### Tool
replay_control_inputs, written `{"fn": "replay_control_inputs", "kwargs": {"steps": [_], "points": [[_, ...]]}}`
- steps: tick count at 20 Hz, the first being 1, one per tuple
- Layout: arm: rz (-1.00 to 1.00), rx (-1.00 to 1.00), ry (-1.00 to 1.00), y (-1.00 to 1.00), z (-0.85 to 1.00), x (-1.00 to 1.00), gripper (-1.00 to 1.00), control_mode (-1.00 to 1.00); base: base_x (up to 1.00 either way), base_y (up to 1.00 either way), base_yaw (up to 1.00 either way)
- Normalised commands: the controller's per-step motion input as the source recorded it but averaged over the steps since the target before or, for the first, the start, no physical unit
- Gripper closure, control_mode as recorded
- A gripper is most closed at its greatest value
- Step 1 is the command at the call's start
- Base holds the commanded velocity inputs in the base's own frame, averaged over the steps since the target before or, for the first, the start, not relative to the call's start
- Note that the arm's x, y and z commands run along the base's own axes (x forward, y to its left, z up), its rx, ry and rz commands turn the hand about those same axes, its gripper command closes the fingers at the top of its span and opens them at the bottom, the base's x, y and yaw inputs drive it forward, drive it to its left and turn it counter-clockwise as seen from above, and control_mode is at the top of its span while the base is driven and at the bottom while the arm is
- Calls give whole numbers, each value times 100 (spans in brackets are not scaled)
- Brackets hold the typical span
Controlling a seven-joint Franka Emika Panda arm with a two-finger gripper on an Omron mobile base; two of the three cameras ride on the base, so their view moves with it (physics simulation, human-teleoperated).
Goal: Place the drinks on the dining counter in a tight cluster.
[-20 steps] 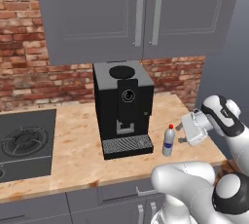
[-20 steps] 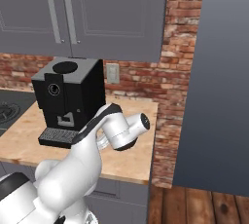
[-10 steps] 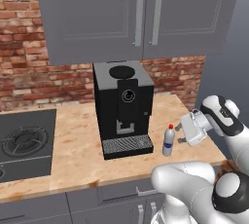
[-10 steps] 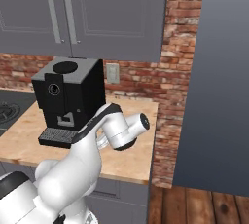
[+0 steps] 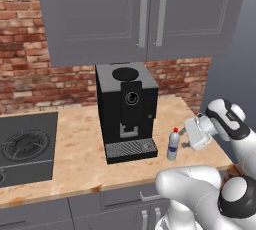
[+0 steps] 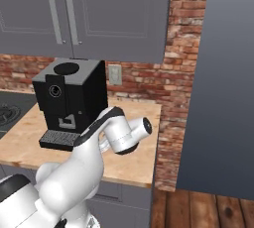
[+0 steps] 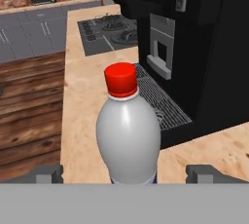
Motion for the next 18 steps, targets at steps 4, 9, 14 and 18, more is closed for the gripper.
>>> {"fn": "replay_control_inputs", "kwargs": {"steps": [4, 9, 14, 18], "points": [[0, 1, 0, 9, -1, 0, -100, -100, 0, 0, 0], [0, 0, 0, 3, 0, 0, -100, -100, 0, 0, 0], [0, 0, 0, 7, 0, 0, -100, -100, 0, 0, 0], [0, 0, 0, 13, 0, 0, -100, -100, 0, 0, 0]]}}
